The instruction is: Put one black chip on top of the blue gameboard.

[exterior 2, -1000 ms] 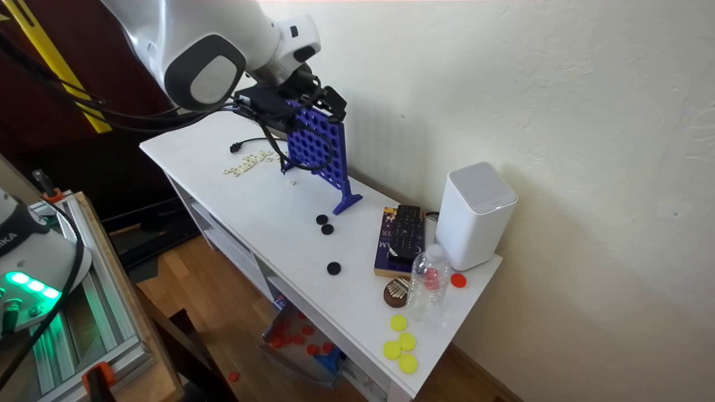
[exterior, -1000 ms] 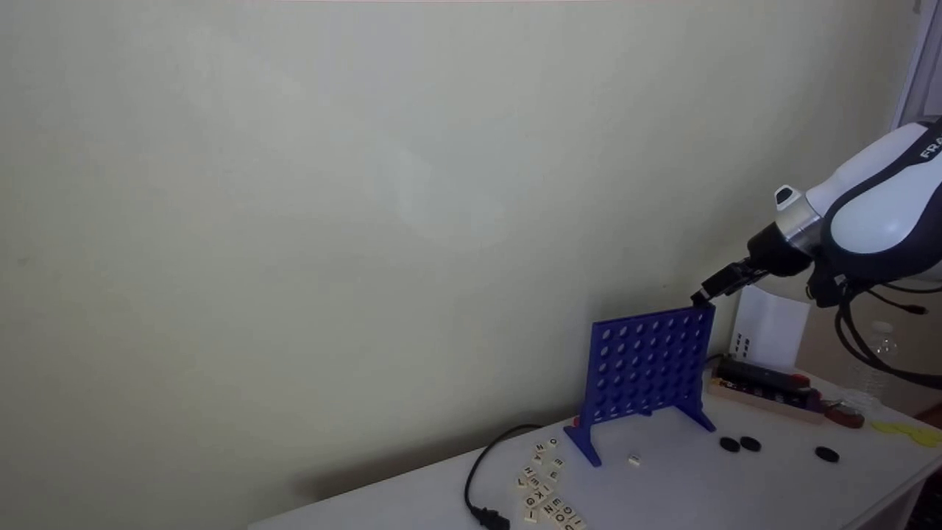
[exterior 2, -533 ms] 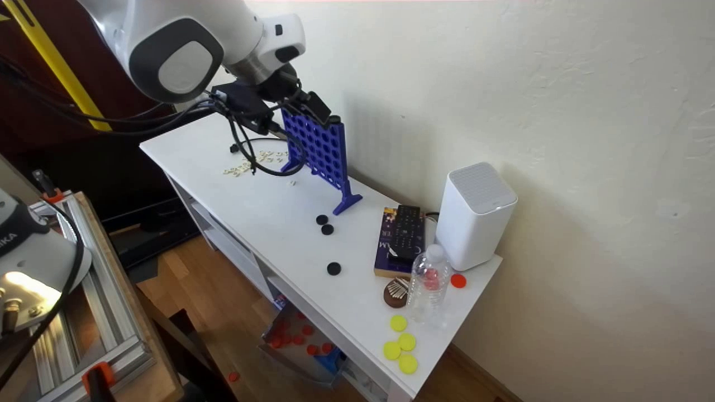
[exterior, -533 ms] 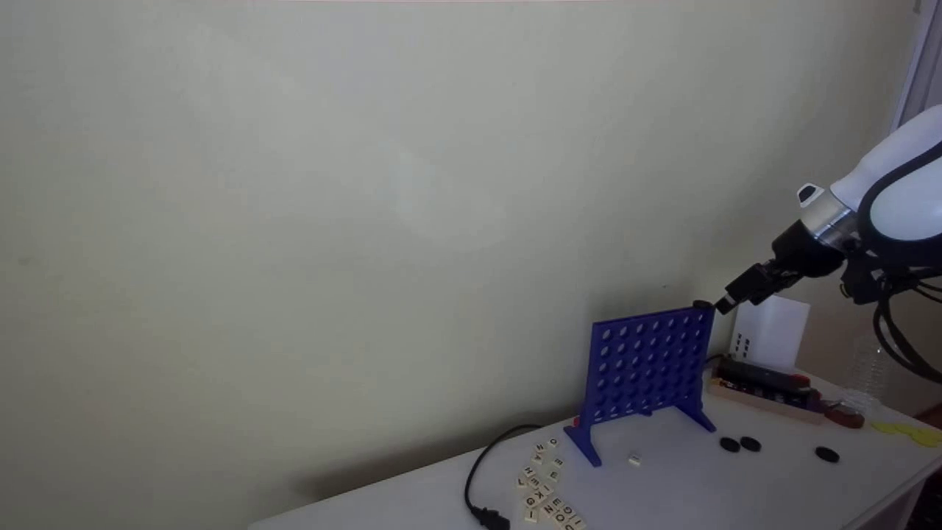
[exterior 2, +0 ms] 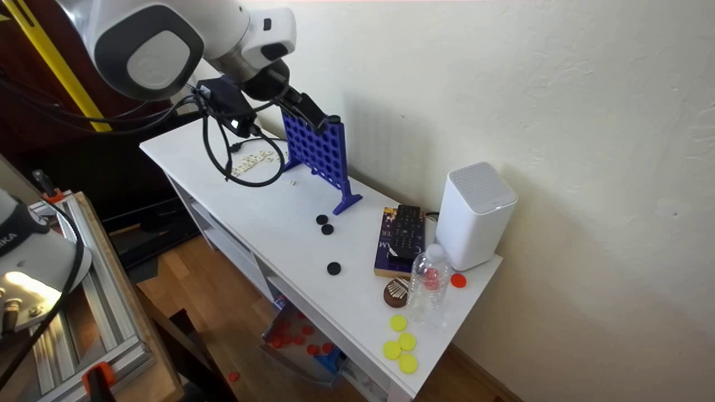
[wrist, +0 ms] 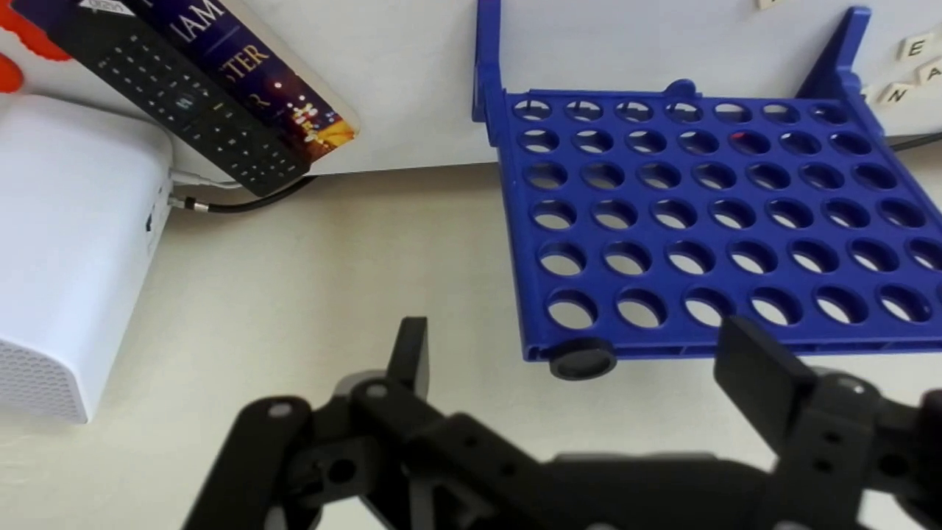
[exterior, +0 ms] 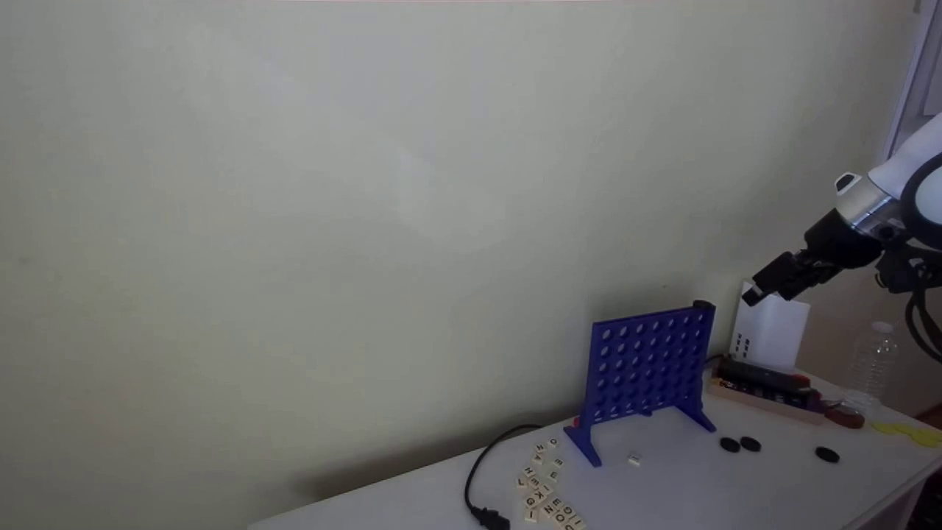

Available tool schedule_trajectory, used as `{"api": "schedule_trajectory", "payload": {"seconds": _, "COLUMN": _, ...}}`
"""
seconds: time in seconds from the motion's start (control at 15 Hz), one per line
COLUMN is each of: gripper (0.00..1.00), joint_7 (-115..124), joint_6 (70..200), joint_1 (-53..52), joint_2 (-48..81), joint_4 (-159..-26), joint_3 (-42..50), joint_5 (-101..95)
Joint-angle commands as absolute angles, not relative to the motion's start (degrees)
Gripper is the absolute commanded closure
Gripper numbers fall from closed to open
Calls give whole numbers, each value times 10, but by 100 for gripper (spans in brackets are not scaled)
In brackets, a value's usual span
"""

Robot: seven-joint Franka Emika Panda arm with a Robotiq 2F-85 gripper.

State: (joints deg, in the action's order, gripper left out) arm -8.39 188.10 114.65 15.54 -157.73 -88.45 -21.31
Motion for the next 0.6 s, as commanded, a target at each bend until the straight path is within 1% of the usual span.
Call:
{"api": "schedule_trajectory", "payload": {"seconds": 0.0, "gripper": 0, "joint_7": -54, "joint_6": 1854, "joint_1": 1258, "joint_2": 179, "joint_4": -1577, "joint_3": -968, "joint_5": -269}}
{"api": "schedule_trajectory", "payload": {"seconds": 0.2, "gripper": 0, "joint_7": -34, "joint_6": 1810, "joint_1": 1352, "joint_2": 184, "joint_4": -1577, "joint_3": -1044, "joint_5": -308}}
{"api": "schedule_trajectory", "payload": {"seconds": 0.27, "gripper": 0, "joint_7": -57, "joint_6": 1839, "joint_1": 1297, "joint_2": 170, "joint_4": -1577, "joint_3": -1001, "joint_5": -274}}
{"api": "schedule_trajectory", "payload": {"seconds": 0.33, "gripper": 0, "joint_7": -57, "joint_6": 1836, "joint_1": 1312, "joint_2": 172, "joint_4": -1577, "joint_3": -1011, "joint_5": -276}}
{"api": "schedule_trajectory", "payload": {"seconds": 0.53, "gripper": 0, "joint_7": -57, "joint_6": 1836, "joint_1": 1305, "joint_2": 172, "joint_4": -1577, "joint_3": -1007, "joint_5": -276}}
